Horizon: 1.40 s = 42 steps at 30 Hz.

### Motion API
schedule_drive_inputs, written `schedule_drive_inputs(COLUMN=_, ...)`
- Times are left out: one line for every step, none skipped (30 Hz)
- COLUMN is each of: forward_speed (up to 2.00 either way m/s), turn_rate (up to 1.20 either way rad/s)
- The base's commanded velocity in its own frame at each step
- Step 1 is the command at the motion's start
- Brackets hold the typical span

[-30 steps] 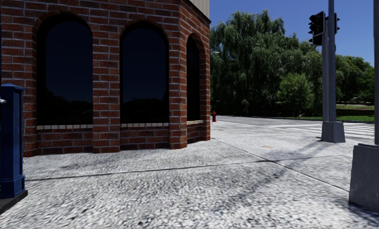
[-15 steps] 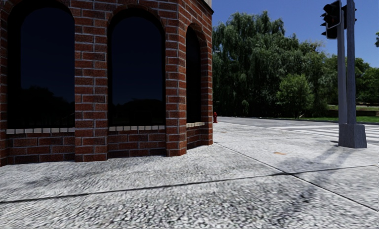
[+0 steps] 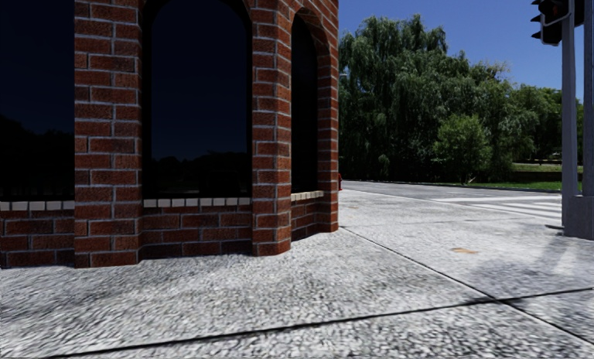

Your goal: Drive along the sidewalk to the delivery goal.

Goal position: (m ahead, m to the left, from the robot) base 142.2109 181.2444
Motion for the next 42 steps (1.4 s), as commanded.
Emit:
schedule_drive_inputs(forward_speed=1.12, turn_rate=0.00)
schedule_drive_inputs(forward_speed=1.12, turn_rate=0.00)
schedule_drive_inputs(forward_speed=1.12, turn_rate=0.00)
schedule_drive_inputs(forward_speed=1.12, turn_rate=0.00)
schedule_drive_inputs(forward_speed=1.12, turn_rate=0.42)
schedule_drive_inputs(forward_speed=1.12, turn_rate=0.71)
schedule_drive_inputs(forward_speed=1.12, turn_rate=0.93)
schedule_drive_inputs(forward_speed=1.12, turn_rate=0.93)
schedule_drive_inputs(forward_speed=1.12, turn_rate=1.01)
schedule_drive_inputs(forward_speed=1.12, turn_rate=1.04)
schedule_drive_inputs(forward_speed=1.12, turn_rate=1.04)
schedule_drive_inputs(forward_speed=1.12, turn_rate=1.05)
schedule_drive_inputs(forward_speed=1.11, turn_rate=1.06)
schedule_drive_inputs(forward_speed=1.11, turn_rate=1.06)
schedule_drive_inputs(forward_speed=1.11, turn_rate=1.06)
schedule_drive_inputs(forward_speed=1.11, turn_rate=1.06)
schedule_drive_inputs(forward_speed=1.11, turn_rate=1.06)
schedule_drive_inputs(forward_speed=1.11, turn_rate=1.06)
schedule_drive_inputs(forward_speed=1.11, turn_rate=1.06)
schedule_drive_inputs(forward_speed=1.11, turn_rate=1.07)
schedule_drive_inputs(forward_speed=1.11, turn_rate=1.07)
schedule_drive_inputs(forward_speed=1.11, turn_rate=1.07)
schedule_drive_inputs(forward_speed=1.11, turn_rate=1.07)
schedule_drive_inputs(forward_speed=1.11, turn_rate=1.07)
schedule_drive_inputs(forward_speed=1.12, turn_rate=1.07)
schedule_drive_inputs(forward_speed=1.14, turn_rate=1.07)
schedule_drive_inputs(forward_speed=1.15, turn_rate=1.07)
schedule_drive_inputs(forward_speed=1.15, turn_rate=1.07)
schedule_drive_inputs(forward_speed=1.16, turn_rate=1.07)
schedule_drive_inputs(forward_speed=1.16, turn_rate=1.07)
schedule_drive_inputs(forward_speed=1.16, turn_rate=1.07)
schedule_drive_inputs(forward_speed=1.17, turn_rate=1.07)
schedule_drive_inputs(forward_speed=1.18, turn_rate=1.07)
schedule_drive_inputs(forward_speed=1.20, turn_rate=1.07)
schedule_drive_inputs(forward_speed=1.24, turn_rate=1.07)
schedule_drive_inputs(forward_speed=1.25, turn_rate=1.07)
schedule_drive_inputs(forward_speed=1.25, turn_rate=1.07)
schedule_drive_inputs(forward_speed=1.27, turn_rate=1.07)
schedule_drive_inputs(forward_speed=1.29, turn_rate=1.07)
schedule_drive_inputs(forward_speed=1.29, turn_rate=1.07)
schedule_drive_inputs(forward_speed=1.29, turn_rate=1.07)
schedule_drive_inputs(forward_speed=1.29, turn_rate=1.07)
